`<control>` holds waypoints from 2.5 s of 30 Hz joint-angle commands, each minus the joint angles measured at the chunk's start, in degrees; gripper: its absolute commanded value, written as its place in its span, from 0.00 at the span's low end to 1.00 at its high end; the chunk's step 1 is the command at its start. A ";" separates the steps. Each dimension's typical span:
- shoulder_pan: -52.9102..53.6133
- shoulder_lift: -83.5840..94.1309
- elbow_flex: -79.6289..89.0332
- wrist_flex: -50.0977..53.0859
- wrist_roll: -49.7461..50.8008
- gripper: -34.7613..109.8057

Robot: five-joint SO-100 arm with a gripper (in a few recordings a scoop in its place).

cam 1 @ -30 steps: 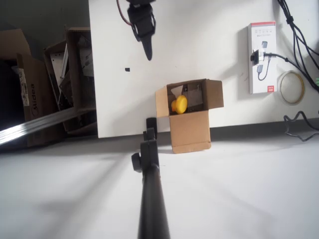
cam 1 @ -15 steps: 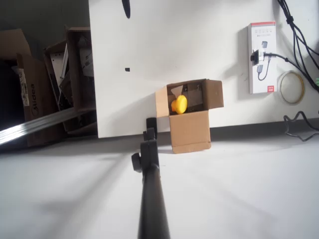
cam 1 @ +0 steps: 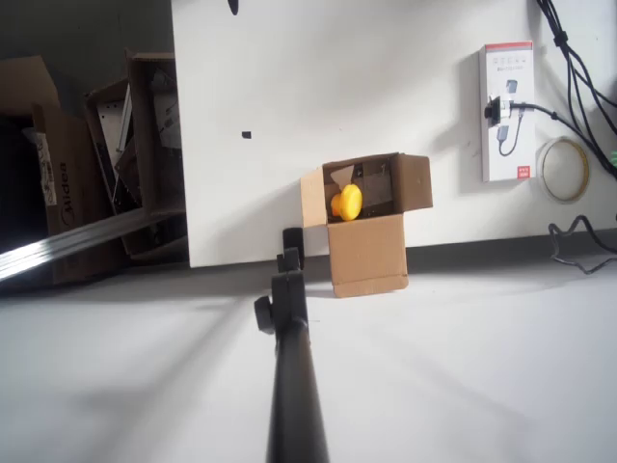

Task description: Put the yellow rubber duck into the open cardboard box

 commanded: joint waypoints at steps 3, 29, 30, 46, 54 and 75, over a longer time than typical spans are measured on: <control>1.67 1.93 4.04 -2.90 -0.97 0.24; 2.02 17.84 35.86 -11.16 0.88 0.24; 2.02 17.84 36.83 -11.60 0.88 0.24; 3.78 18.72 50.45 -14.77 0.88 0.24; 4.22 18.90 50.54 -14.68 0.88 0.24; 4.22 18.90 50.54 -14.68 0.88 0.24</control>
